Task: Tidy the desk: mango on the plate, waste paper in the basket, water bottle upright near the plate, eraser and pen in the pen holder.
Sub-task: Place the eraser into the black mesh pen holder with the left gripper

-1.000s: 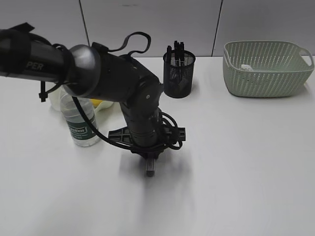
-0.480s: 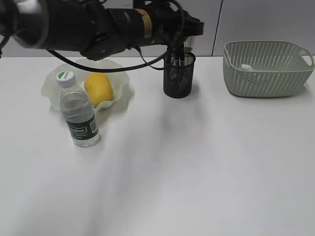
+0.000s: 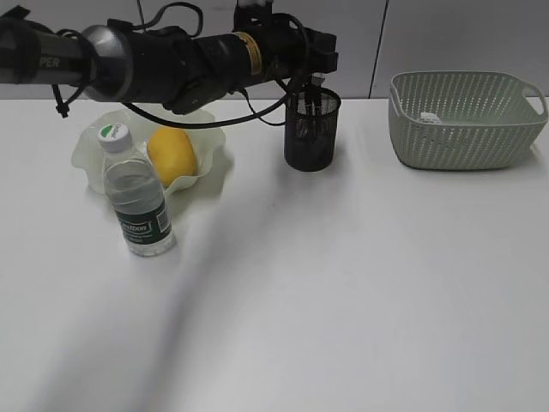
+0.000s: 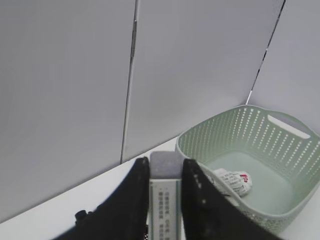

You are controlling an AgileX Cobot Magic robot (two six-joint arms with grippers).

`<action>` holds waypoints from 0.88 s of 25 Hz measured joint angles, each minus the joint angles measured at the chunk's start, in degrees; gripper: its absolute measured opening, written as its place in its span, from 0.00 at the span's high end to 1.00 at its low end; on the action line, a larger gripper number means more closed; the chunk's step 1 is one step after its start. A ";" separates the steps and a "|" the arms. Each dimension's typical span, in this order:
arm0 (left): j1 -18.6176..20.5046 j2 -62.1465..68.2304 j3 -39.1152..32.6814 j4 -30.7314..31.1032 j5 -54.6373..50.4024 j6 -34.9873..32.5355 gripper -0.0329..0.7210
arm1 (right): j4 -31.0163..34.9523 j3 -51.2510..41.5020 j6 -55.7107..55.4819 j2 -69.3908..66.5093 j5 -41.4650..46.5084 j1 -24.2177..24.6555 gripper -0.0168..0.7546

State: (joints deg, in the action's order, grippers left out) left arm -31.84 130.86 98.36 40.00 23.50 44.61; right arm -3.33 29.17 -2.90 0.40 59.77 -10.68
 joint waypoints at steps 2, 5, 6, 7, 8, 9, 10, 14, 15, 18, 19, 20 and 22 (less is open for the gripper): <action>0.00 1.12 0.58 0.00 0.00 -0.20 0.77 | 0.00 0.00 0.00 0.00 0.00 0.00 0.48; 0.00 1.85 0.65 0.03 -0.71 -0.32 0.77 | 0.00 0.00 0.00 0.00 0.00 0.00 0.48; 0.00 1.88 0.65 0.03 -0.79 -0.44 0.75 | 0.00 0.00 0.00 0.00 0.00 0.00 0.48; 0.00 1.88 0.70 0.03 -0.79 -0.49 0.73 | 0.00 0.00 0.00 0.00 0.00 0.00 0.48; 0.00 1.88 0.77 0.03 -0.79 -0.50 0.70 | 0.00 0.00 0.00 0.00 0.00 0.00 0.48; 0.05 1.88 0.76 0.03 -0.79 -0.61 0.66 | 0.00 0.00 0.00 0.00 0.00 0.00 0.48; 0.05 1.88 0.76 -0.03 -0.79 -0.62 0.64 | 0.00 0.00 0.00 0.00 0.00 0.00 0.48; 0.05 1.88 0.82 -0.03 -0.89 -0.75 0.60 | 0.00 0.00 0.00 0.00 0.00 0.00 0.48; 0.05 1.88 0.82 -0.03 -0.85 -0.75 0.59 | 0.00 0.00 0.00 0.00 0.00 0.00 0.48; 0.05 1.56 0.82 -0.03 -0.85 -0.88 0.59 | 0.00 0.00 0.00 0.00 0.00 0.00 0.48; 0.05 1.06 0.82 -0.03 -1.07 -0.82 0.59 | 0.00 0.00 0.00 0.00 0.00 0.00 0.48; 0.05 0.34 0.76 -0.03 -2.16 -0.28 0.59 | 0.00 0.00 0.00 0.00 0.00 0.00 0.48; -0.48 -2.75 0.64 -0.03 -7.32 1.30 0.61 | 0.00 0.00 0.00 0.00 0.00 0.00 0.48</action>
State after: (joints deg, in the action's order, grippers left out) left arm -32.33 128.11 99.00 39.97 16.18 45.90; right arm -3.33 29.17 -2.90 0.40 59.77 -10.68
